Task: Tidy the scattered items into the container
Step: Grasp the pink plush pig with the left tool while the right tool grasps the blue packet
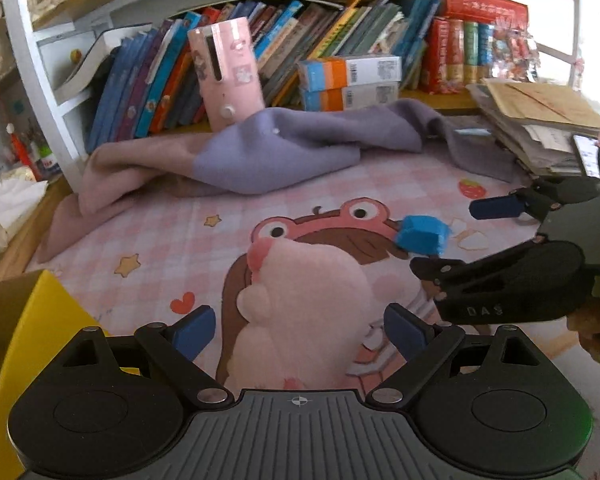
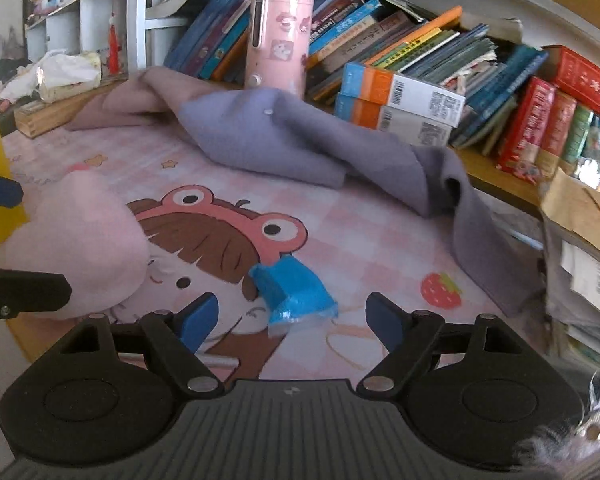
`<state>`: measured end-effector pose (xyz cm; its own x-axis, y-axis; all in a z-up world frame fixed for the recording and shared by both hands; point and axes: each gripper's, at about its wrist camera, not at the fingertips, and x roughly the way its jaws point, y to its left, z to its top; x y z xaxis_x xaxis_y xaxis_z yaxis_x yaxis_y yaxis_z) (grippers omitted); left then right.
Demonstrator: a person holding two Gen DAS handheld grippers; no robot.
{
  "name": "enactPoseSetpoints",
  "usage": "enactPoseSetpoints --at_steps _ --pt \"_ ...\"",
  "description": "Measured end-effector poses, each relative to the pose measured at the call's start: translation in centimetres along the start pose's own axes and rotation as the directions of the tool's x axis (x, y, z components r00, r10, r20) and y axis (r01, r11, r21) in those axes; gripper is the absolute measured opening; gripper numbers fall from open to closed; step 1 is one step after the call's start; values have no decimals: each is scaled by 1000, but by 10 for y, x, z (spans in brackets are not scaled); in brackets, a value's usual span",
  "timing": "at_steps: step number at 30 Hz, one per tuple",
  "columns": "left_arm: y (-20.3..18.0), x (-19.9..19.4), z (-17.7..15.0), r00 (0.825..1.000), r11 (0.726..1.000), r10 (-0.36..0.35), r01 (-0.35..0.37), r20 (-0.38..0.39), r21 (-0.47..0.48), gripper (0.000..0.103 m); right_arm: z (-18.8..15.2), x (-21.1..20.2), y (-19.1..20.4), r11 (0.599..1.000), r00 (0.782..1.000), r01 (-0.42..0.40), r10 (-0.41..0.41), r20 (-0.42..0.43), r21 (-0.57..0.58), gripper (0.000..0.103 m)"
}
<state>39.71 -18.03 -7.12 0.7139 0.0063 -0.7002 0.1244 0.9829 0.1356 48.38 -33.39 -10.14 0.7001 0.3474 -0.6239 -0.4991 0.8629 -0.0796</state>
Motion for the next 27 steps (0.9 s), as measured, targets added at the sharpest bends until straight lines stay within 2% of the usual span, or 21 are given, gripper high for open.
enactPoseSetpoints --at_steps 5,15,17,23,25,27 --pt "6 17 2 1000 998 -13 12 -15 -61 92 -1 15 -4 999 1000 -23 23 -2 24 81" --pt "1 37 5 998 998 -39 36 -42 -59 92 -1 25 -11 997 999 -46 46 -4 58 75" --pt "1 42 5 997 997 -45 41 -62 -67 85 0 28 -11 997 999 -52 52 0 60 74" --pt "1 49 3 995 997 -10 2 -102 -77 74 1 30 -13 995 997 -75 74 11 66 58" --pt "2 48 3 994 997 -14 6 -105 -80 70 1 30 -14 995 997 -76 75 10 65 44" --pt "2 46 4 994 996 -20 11 -108 -83 65 2 29 -14 995 997 -71 71 1 63 43"
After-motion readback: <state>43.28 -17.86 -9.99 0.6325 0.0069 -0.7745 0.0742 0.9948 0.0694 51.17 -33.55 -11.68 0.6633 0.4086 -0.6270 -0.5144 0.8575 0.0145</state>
